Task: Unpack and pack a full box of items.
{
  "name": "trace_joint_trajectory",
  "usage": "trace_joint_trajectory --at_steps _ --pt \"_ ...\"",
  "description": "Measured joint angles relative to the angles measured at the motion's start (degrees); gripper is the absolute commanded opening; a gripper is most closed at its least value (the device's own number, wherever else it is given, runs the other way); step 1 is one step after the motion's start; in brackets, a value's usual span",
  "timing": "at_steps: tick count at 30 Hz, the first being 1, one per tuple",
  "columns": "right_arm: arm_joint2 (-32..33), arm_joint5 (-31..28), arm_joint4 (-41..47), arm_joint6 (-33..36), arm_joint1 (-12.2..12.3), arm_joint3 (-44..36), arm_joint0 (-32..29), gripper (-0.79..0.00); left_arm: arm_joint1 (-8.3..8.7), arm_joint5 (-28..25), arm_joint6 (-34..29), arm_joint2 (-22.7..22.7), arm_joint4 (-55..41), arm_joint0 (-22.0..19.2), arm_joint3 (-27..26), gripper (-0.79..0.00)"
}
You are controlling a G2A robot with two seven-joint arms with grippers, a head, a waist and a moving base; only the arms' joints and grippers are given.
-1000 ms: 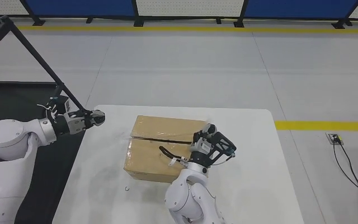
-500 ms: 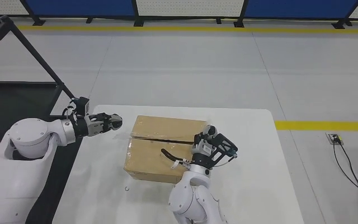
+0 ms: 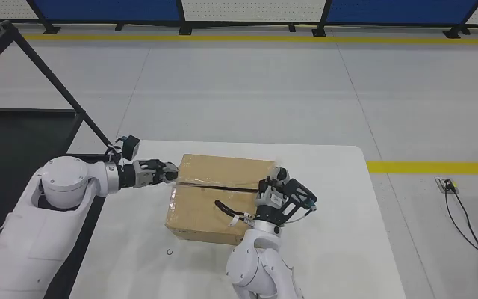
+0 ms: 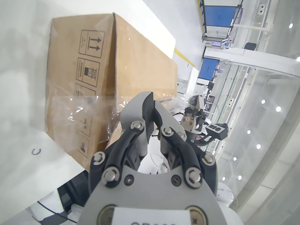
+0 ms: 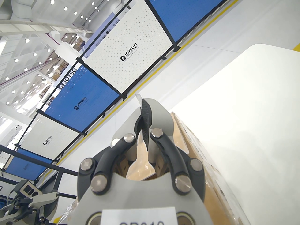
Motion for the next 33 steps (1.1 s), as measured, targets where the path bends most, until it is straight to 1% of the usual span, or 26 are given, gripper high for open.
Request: trace_joint_trajectory --at_steps 5,11,17,26,33 --pt "-0.03 -0.47 -0.22 0.08 0.11 -0.23 -0.58 -0.785 -0.59 -0.64 -0.35 3.05 1.43 -1.37 1.7 -0.785" --pt "-0.11 -1.58 -0.21 -0.77 0.29 -0.9 -1.71 -0.785 -1.16 -0.99 -0.68 5.26 2.26 -3.11 4.36 -0.785" --pt "0.12 -2.22 0.25 -1.36 0.46 -0.58 -2.35 -0.785 -1.51 -1.28 -1.01 6.33 2.17 -4.19 5.75 -0.785" --pt "0.68 -3.49 0.4 -1.34 0.36 1.88 -1.55 -0.785 -1.8 -1.53 -1.61 7.27 1.85 -4.65 6.67 -0.785" --pt "1.67 -3.6 0.86 -1.17 0.39 2.17 -1.91 -0.785 -2.03 -1.59 -1.56 7.9 1.6 -4.98 7.16 -0.785"
